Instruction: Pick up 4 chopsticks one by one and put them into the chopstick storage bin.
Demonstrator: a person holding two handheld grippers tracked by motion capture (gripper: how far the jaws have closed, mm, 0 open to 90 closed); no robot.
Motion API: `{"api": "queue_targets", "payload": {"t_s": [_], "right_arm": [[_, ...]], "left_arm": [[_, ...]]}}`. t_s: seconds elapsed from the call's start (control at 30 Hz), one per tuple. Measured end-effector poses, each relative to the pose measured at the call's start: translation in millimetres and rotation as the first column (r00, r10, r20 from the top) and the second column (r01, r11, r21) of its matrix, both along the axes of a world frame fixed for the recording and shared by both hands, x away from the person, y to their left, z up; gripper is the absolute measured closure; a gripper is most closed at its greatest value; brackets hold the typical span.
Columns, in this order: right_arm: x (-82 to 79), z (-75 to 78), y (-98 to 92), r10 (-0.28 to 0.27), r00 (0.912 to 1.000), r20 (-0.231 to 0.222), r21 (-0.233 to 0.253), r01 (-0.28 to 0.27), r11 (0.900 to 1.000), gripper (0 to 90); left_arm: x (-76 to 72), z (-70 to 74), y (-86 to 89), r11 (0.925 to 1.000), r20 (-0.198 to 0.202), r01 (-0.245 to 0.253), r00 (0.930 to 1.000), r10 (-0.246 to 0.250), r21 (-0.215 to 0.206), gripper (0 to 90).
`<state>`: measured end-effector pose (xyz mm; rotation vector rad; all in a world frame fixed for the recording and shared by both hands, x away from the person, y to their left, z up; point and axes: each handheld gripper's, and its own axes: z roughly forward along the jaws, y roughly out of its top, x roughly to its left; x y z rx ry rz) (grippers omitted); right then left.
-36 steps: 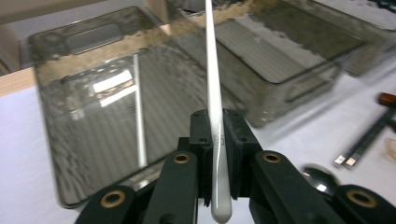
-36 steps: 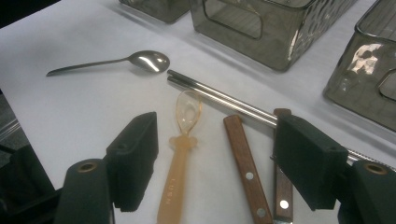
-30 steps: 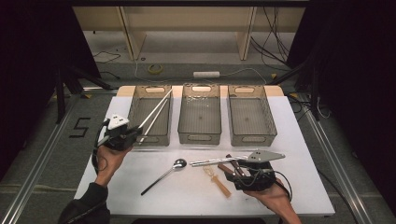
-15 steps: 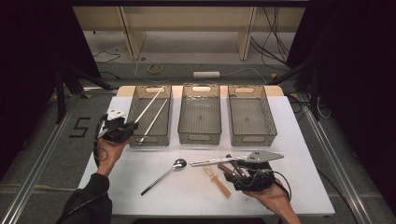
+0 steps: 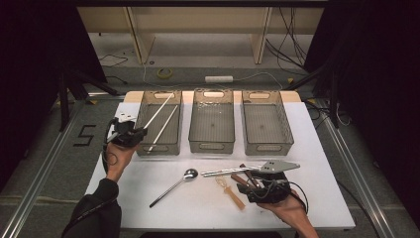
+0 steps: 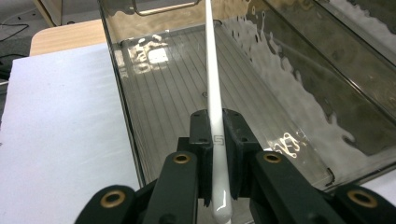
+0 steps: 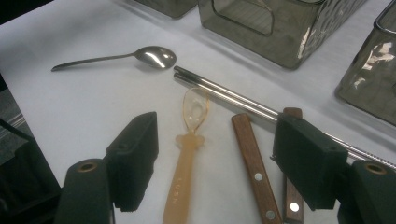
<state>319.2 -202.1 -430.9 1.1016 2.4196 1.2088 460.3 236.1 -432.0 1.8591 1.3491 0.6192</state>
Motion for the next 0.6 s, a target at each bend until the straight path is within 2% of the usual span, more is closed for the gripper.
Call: {"api": "queue_targets", "payload": {"t_s": [0.23,0.43,0.6], "right_arm": [[0.2,-0.3,0.3,0.003,1.0000,-0.004,-0.001,-0.003,1.000,32.1],[0.1,-0.2,0.2,0.004,1.0000,-0.004,-0.001,-0.004,1.000,32.2],[-0.3,0.4,-0.7,0.002,1.0000,0.000,0.000,-0.002,1.000,32.1]], "left_arm": [[4.8,-1.4,-2.7,1.0000,-0.003,-0.003,1.0000,0.003,-0.001,81.1],[5.3,0.2,-0.2,0.9997,0.006,-0.009,0.9999,0.009,-0.021,67.9],[1.9,2.9,-1.7,0.9995,-0.006,0.012,0.9999,-0.012,-0.029,56.1]]}}
